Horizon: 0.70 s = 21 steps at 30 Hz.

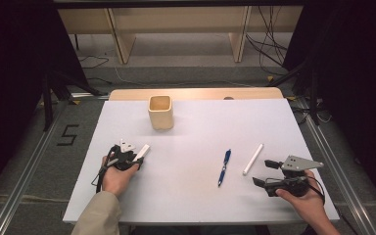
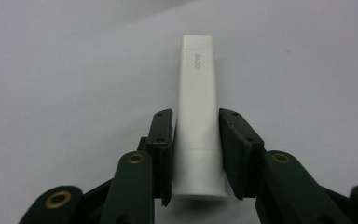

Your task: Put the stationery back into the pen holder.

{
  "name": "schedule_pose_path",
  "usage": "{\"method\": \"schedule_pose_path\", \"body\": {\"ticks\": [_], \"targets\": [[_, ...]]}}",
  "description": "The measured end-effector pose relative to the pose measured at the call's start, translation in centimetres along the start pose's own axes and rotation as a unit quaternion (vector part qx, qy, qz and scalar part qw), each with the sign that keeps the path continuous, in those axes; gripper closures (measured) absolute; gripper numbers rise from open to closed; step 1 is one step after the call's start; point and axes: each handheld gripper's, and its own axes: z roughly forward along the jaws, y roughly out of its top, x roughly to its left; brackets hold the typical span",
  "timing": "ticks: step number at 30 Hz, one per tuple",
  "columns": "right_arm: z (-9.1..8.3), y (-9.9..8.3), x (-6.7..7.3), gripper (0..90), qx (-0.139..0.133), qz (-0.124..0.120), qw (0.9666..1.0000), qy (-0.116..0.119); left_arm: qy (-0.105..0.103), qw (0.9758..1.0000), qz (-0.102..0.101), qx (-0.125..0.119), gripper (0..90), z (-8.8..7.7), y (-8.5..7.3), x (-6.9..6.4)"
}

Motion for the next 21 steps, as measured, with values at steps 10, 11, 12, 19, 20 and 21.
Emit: {"method": "schedule_pose_path", "body": {"ticks": [10, 11, 12, 19, 20, 21], "targets": [[0.09, 0.09, 0.06, 17.6, 0.0, -0.002, 1.0, 0.002, -0.003, 1.0, -0.003, -0.002, 67.1, 0.02, 0.0, 0.16], [0.1, 0.09, 0.05, 17.6, 0.0, -0.001, 1.0, 0.002, -0.005, 1.0, -0.005, 0.0, 67.1, -0.02, 0.02, 0.19], [0.11, 0.09, 0.05, 17.6, 0.0, -0.002, 1.0, 0.002, -0.007, 1.0, -0.007, 0.0, 67.1, -0.03, 0.03, 0.22], [0.11, 0.11, 0.04, 17.6, 0.0, -0.002, 1.0, 0.003, -0.009, 0.9997, -0.021, -0.005, 67.2, -0.16, 0.05, 0.35], [0.11, 0.1, 0.04, 17.6, 0.0, -0.002, 1.0, 0.003, -0.009, 0.9997, -0.021, -0.005, 67.2, -0.16, 0.05, 0.35], [0.12, 0.11, 0.05, 17.5, 0.0, -0.002, 1.0, 0.004, -0.01, 0.9997, -0.019, -0.006, 67.2, -0.2, 0.05, 0.37]]}}
